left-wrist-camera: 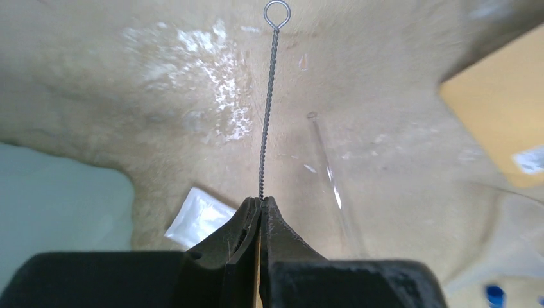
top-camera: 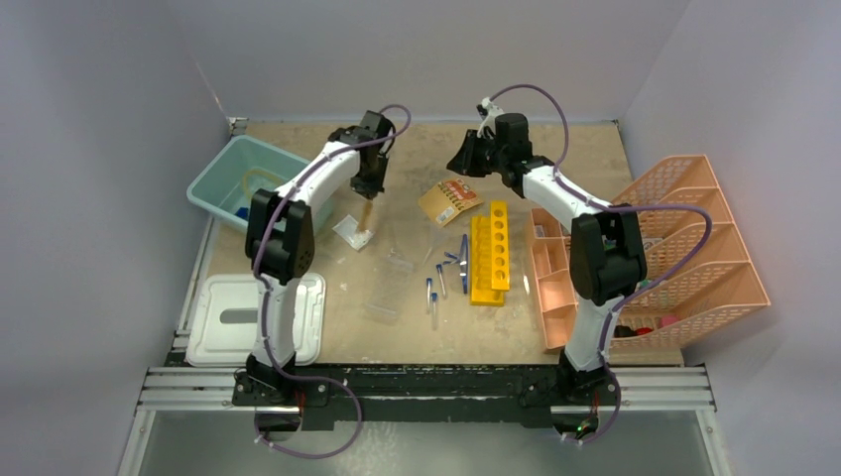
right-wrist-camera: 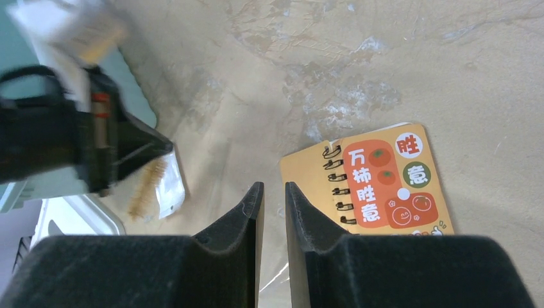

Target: Organize the chemistry lab equipment

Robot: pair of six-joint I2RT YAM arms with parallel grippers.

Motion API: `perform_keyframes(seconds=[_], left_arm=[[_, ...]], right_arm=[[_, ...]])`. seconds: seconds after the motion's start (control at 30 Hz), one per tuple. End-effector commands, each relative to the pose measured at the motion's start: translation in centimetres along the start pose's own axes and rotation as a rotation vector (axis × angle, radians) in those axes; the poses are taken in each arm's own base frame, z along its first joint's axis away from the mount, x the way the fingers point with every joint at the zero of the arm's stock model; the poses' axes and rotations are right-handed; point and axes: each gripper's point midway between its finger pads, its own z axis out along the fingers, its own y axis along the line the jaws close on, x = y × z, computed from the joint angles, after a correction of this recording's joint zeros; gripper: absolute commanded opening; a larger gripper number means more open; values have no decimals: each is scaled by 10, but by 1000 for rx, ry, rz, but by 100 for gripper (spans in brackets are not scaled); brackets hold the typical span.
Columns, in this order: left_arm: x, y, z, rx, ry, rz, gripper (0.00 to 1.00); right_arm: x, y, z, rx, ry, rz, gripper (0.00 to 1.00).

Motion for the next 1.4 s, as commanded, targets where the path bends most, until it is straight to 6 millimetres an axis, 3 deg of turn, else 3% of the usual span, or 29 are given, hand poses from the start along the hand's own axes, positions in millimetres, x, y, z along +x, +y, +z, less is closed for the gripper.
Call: perform_keyframes(seconds=[0.0,0.13,0.3,0.43,0.53,0.67,0.87,1.1,1.37], left_arm=[[-65,8,-112,49,-300,-40,0],[-72,41,-158,-63,-429,-145,0],[-71,117,-202,-226,-585,-434,0],[-47,183,-220,-357,-664,-729,0],[-24,212,-221,-481,-669,-858,0],[1,232,-211,-569,-637,-1042,0],[45,263,-167,-569,-487,-1290,0],[71,267,-118,-609,-314,-1284,0],[92,264,-78,-627,-188,-1252,0]], right_arm=[[-26,14,-2,-48,-56,-8,20],[-26,13,0,-48,-58,-3,20],[-27,14,2,-52,-75,17,21],[-24,15,1,-58,-70,33,21],[-21,13,0,-53,-67,38,21],[-20,13,-3,-44,-68,39,21],[-20,15,-7,-45,-70,38,22],[-13,14,-11,-41,-54,44,22],[-18,14,-12,-38,-67,40,23]])
